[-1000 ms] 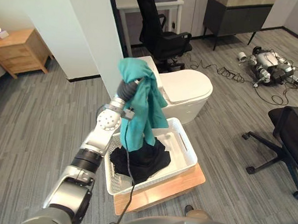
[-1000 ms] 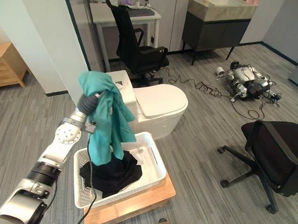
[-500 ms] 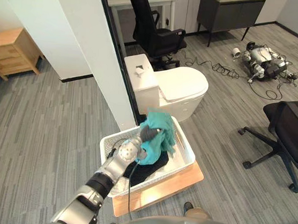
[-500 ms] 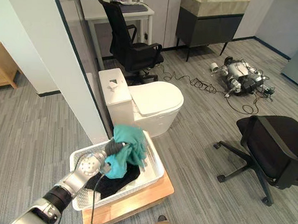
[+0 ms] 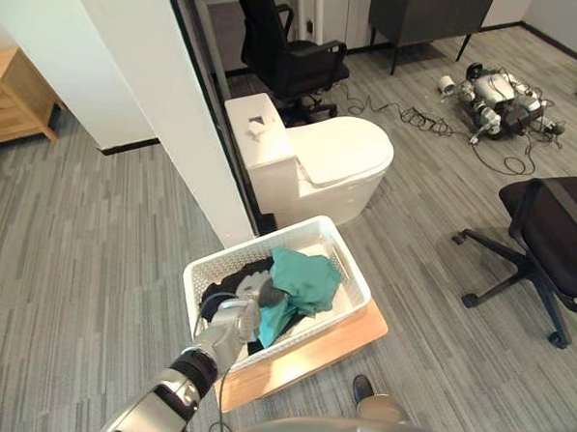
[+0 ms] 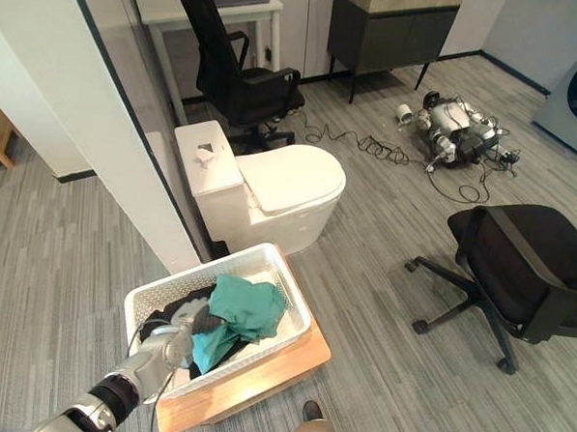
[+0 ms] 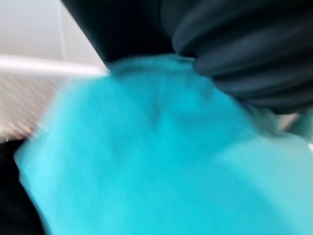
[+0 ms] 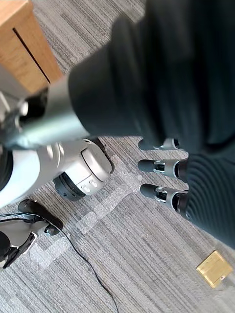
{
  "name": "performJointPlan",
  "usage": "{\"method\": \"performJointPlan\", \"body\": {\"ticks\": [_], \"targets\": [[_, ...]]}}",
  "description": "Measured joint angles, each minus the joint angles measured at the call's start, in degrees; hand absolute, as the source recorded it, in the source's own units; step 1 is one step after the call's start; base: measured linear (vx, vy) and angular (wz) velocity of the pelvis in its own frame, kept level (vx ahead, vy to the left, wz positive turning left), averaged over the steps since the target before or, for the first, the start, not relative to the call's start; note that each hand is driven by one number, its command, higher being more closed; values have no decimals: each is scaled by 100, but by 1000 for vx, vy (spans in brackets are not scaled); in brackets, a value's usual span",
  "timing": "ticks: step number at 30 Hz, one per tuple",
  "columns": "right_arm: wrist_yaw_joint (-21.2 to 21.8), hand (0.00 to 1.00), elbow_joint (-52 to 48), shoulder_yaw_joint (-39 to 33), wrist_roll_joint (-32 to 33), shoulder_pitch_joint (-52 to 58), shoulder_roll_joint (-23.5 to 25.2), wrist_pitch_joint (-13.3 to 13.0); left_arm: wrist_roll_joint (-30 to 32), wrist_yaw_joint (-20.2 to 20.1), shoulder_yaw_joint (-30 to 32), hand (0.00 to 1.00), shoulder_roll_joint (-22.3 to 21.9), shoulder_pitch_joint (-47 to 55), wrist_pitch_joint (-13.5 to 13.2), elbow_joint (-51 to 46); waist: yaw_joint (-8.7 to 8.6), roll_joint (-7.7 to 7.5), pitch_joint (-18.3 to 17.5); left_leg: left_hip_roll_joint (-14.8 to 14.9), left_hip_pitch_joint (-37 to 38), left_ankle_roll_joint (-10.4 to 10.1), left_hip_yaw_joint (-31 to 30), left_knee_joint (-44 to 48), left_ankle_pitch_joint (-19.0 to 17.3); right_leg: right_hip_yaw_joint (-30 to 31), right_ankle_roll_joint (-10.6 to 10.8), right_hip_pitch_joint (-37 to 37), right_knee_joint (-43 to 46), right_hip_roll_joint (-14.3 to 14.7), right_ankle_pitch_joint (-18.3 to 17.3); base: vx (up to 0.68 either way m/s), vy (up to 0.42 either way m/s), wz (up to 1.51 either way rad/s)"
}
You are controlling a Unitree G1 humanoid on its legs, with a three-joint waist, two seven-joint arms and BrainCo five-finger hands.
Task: Tidy the bed and pick cloth on bed and put in laundry
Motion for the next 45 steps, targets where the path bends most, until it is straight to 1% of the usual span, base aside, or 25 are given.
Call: {"method": "performJointPlan", "body": {"ticks": [2,4,7,9,11,14,16,18,21,22,23,24,25,27,28,30,32,33,34,36,37,38,40,42,45], "targets": [[0,0,3,15,-4,-14,-30,-41,166,202,201,0,10,-16,156,105,-27,31,17,2,8,-1,2,-2,0,-3,8,31,-52,1,19,-10,-44,0],[0,0,12,14,-5,4,-32,-58,321,480,380,0,24,-16,162,108,-32,53,23,24,43,-4,-39,-2,3,-60,4,111,-75,11,23,8,-64,11],[1,0,14,15,-14,31,-36,-59,481,522,397,0,86,-30,126,98,-30,52,22,48,134,-5,-128,-1,3,-144,-1,243,-75,27,27,-6,-53,18],[7,0,44,18,-18,46,-46,-55,520,628,468,0,139,-32,-32,63,3,50,18,51,209,-5,-170,-2,3,-215,-2,344,-73,21,26,-50,-63,14],[18,0,51,53,-18,43,-46,-51,515,622,627,0,179,-34,-134,35,19,44,8,38,206,-1,-186,0,7,-234,-1,345,-67,4,26,-70,-58,4],[63,0,30,114,-10,32,-45,-48,461,461,630,0,366,-34,-280,-122,51,35,1,22,206,6,-196,-5,52,-251,-1,340,-52,-14,25,-70,-65,2],[70,0,26,126,-1,46,-44,-17,320,433,652,0,424,-41,-427,-309,106,33,-24,12,209,7,-206,-66,117,-264,-1,318,-45,-14,25,-72,-77,4],[88,0,12,148,-2,43,-44,67,-88,252,671,0,466,-106,-614,-653,138,19,-50,-5,210,8,-326,-224,269,-399,-2,309,-28,-22,26,-80,-92,24],[107,0,-11,315,-5,38,-88,137,-717,188,727,0,641,-138,-766,-1029,172,-7,-155,6,216,-4,-413,-373,404,-494,-13,300,-21,2,33,-63,-75,19],[150,0,-27,369,4,33,-94,161,-1212,185,917,0,710,-140,-857,-1219,179,-20,-198,13,216,-9,-454,-406,444,-532,-20,306,-20,9,37,-62,-78,18],[138,0,-43,365,14,32,-106,180,-1557,170,1092,0,748,-141,-902,-1366,203,-24,-216,18,216,-9,-470,-405,455,-549,-24,316,-20,10,40,-52,-61,11],[145,0,-53,366,14,35,-120,195,-1746,157,1228,0,774,-142,-939,-1465,234,-23,-236,19,216,-10,-471,-405,460,-551,-27,317,-19,11,42,-51,-53,4],[157,0,-57,366,14,58,-143,203,-2136,115,1506,0,820,-142,-992,-1665,301,-24,-272,21,216,-11,-478,-405,470,-556,-31,320,-20,11,46,-37,-37,4],[182,0,-63,359,10,86,-159,209,-2716,45,1954,0,889,-118,-1066,-1913,363,-35,-310,21,215,-9,-537,-406,485,-612,-31,351,-24,3,46,-34,-42,15],[201,0,-82,332,9,115,-164,219,-3129,-12,2230,0,917,-74,-1117,-2048,391,-48,-321,21,217,-8,-610,-405,492,-684,-31,402,-45,-8,46,-30,-46,26],[253,0,-130,305,-18,174,-175,241,-3826,-30,2662,0,919,187,-1138,-2329,508,-65,-351,21,215,-8,-675,-408,500,-749,-31,460,-94,-16,46,-10,-35,21],[360,0,-129,261,-73,205,-183,244,-4218,-57,2941,0,919,514,-1140,-2428,559,-87,-370,21,208,-8,-783,-413,511,-852,-27,500,-120,-26,42,1,-29,22],[458,0,-124,208,-143,228,-183,244,-4337,-60,3098,0,917,788,-1136,-2428,629,-111,-394,21,206,-8,-811,-433,520,-878,-28,504,-129,-25,36,2,-27,20],[484,0,-124,196,-180,240,-183,243,-4390,-58,3181,0,917,942,-1135,-2427,649,-126,-404,21,206,-8,-817,-450,527,-886,-27,505,-140,-23,35,16,-21,11],[683,0,-122,79,-196,284,-178,147,-4944,-167,3576,0,788,1477,-1048,-2402,777,-197,-416,6,204,0,-867,-499,553,-929,-25,545,-149,-31,34,34,-11,10],[699,0,-117,80,-204,288,-178,116,-5137,-214,3646,0,751,1598,-1025,-2391,799,-223,-416,2,203,3,-895,-499,555,-952,-22,559,-149,-37,32,20,-10,24],[749,0,-116,78,-244,307,-178,7,-5543,-340,3755,0,689,1824,-935,-2329,812,-273,-411,-5,205,11,-980,-498,560,-1016,-14,615,-148,-48,23,3,-13,29],[905,0,-116,-49,-259,318,-218,-215,-6237,-580,4071,0,413,2150,-822,-1640,926,-328,-446,-17,245,12,-1019,-499,560,-1039,-15,675,-146,-57,17,-2,-11,17],[1002,0,-121,-138,-266,184,-220,-386,-6655,-762,4301,0,188,2415,-751,-999,949,-338,-452,-26,257,12,-1027,-497,560,-1038,-23,679,-120,-66,-11,-17,-9,1],[1178,0,-121,-138,-319,33,-219,-666,-6779,-1081,4560,0,-161,2760,-626,-129,1005,-362,-453,-23,321,15,-1065,-493,562,-1043,-29,693,-2,-69,-114,-53,-27,8]]}}
